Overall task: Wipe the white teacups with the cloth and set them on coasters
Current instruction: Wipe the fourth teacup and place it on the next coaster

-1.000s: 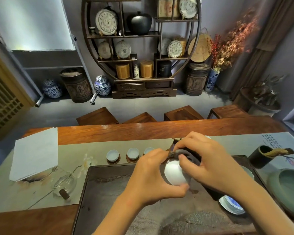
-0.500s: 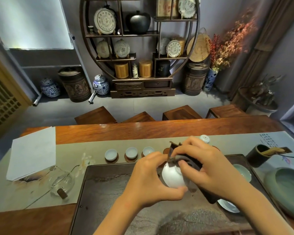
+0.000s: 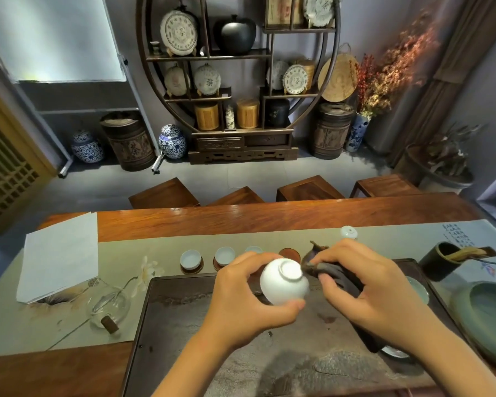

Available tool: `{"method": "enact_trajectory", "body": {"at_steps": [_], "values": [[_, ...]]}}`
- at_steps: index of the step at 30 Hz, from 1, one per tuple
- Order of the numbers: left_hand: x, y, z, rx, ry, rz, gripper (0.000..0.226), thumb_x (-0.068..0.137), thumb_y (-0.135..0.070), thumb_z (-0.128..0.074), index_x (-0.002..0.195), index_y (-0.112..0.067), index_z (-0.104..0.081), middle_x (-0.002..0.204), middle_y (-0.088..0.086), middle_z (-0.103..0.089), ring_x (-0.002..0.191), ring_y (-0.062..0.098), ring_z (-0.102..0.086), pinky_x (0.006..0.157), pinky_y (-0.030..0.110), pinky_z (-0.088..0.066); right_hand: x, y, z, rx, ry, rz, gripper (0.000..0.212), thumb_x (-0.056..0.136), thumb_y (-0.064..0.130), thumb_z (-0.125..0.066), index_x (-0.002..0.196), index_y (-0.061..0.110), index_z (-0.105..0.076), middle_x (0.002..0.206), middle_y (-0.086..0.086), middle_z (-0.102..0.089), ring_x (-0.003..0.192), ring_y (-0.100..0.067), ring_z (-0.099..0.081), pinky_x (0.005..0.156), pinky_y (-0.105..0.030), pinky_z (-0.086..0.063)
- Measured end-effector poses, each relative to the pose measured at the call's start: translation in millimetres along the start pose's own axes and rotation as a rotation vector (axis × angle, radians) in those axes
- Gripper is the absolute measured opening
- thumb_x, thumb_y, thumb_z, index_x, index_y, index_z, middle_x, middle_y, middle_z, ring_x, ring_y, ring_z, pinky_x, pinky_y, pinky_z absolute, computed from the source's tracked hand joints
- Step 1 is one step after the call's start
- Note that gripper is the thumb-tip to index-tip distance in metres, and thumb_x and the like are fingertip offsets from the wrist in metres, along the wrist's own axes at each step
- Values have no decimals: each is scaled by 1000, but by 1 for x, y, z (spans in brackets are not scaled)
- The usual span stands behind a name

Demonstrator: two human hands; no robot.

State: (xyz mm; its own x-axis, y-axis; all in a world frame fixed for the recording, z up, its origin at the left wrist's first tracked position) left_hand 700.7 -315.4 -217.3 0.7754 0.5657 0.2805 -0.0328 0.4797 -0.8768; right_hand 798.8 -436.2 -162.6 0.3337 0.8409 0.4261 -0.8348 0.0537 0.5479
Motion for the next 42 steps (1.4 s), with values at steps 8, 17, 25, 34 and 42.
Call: {"method": "enact_trajectory", "body": {"at_steps": [8, 17, 25, 34, 42], "values": [[4, -16, -19, 14, 234, -94, 44, 57, -42, -81, 90, -17, -68, 81, -1, -58, 75, 19, -54, 64, 38, -39, 18, 11, -5, 102, 132, 106, 20, 82, 14, -63, 100, 21, -67, 90, 6, -60, 81, -11, -59, 67, -30, -47], [5, 8, 11, -15, -101, 39, 43, 51, -46, -80, 92, -45, -68, 93, -19, -68, 89, 2, -65, 69, 10, -46, 7, 2, -9, 99, 13, 41, 16, 80, 15, -63, 96, 18, -68, 91, 9, -64, 85, -4, -60, 72, -20, -46], [12, 7, 20, 208, -191, 9, 42, 55, -50, -74, 95, -40, -66, 89, -20, -63, 86, 1, -61, 67, 12, -47, 3, 2, -12, 114, -63, -24, 19, 78, 12, -65, 95, 21, -68, 88, 9, -62, 82, -5, -59, 68, -19, -45], [11, 4, 1, 236, -95, -30, 39, 59, -53, -74, 91, -31, -69, 79, -15, -62, 78, 7, -58, 62, 14, -42, 14, 14, -27, 10, -12, -15, 20, 82, 26, -56, 100, 24, -66, 88, 7, -54, 73, -11, -56, 59, -29, -47], [10, 24, 21, -55, -163, 129, 39, 49, -51, -80, 86, -45, -71, 90, -19, -72, 84, 4, -69, 67, 22, -56, -3, -12, -21, -17, 19, -67, 20, 78, 8, -69, 92, 22, -69, 84, 4, -58, 72, -11, -57, 62, -30, -47]]}}
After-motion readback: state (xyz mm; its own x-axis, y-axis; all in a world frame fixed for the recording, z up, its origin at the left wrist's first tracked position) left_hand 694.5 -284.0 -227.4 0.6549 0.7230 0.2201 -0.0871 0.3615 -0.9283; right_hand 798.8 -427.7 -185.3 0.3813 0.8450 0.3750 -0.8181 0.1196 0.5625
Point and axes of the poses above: each hand's wrist, its own x-axis towards the middle knuckle, its own z-axis out of the back of the hand, y = z × x, the point moved 9 cm from there along x, towards the middle knuckle
